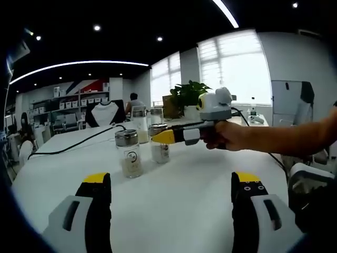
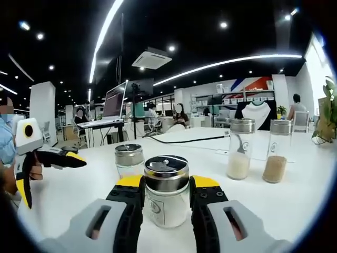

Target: Rotate the seasoning bottle until the label or dispensing opening points toward the visible target arrow and the bottle remains upright within the marked orientation range

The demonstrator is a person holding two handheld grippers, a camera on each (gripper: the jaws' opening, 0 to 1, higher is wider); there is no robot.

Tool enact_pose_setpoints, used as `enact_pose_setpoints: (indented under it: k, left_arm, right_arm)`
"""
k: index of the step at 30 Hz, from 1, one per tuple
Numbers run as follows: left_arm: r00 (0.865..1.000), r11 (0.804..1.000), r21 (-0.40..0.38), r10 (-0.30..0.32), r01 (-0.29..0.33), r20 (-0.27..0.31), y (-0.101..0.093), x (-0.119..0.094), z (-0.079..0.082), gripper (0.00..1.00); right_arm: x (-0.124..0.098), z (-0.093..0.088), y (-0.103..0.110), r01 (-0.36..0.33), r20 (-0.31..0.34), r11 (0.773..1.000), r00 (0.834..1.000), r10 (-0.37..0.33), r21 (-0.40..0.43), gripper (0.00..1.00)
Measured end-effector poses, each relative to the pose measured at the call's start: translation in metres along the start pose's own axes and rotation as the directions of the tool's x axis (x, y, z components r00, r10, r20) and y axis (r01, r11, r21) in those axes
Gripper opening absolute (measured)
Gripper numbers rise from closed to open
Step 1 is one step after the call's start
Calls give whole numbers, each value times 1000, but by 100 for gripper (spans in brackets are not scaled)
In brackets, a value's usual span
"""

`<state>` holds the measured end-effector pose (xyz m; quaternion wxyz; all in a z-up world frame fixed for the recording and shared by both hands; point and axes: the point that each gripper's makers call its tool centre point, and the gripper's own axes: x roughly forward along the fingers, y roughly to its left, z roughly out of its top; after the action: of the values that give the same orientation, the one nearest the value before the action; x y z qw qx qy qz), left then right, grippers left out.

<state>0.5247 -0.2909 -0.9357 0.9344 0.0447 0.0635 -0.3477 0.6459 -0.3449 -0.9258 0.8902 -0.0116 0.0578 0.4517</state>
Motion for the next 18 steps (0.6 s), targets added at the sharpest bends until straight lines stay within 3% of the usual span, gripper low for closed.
enact_pose_setpoints:
  k: [4,16,18]
  left_arm:
    - [1000,1000,-6,-4,4,8,-1,-1,4,100]
    - [1000,1000,-11,-3,3,12,2,-4,6,100]
    - [1000,999,43,26,-25,-11,7,-5,5,100]
  right_arm:
    - [0,-1,0,-5,-13,999,1000,5,-31,31]
    - [-1,-6,2,-27,-29,999,999,27,-24,31]
    - [-1,-8,3,-18,-39,999,999,17,-42,31]
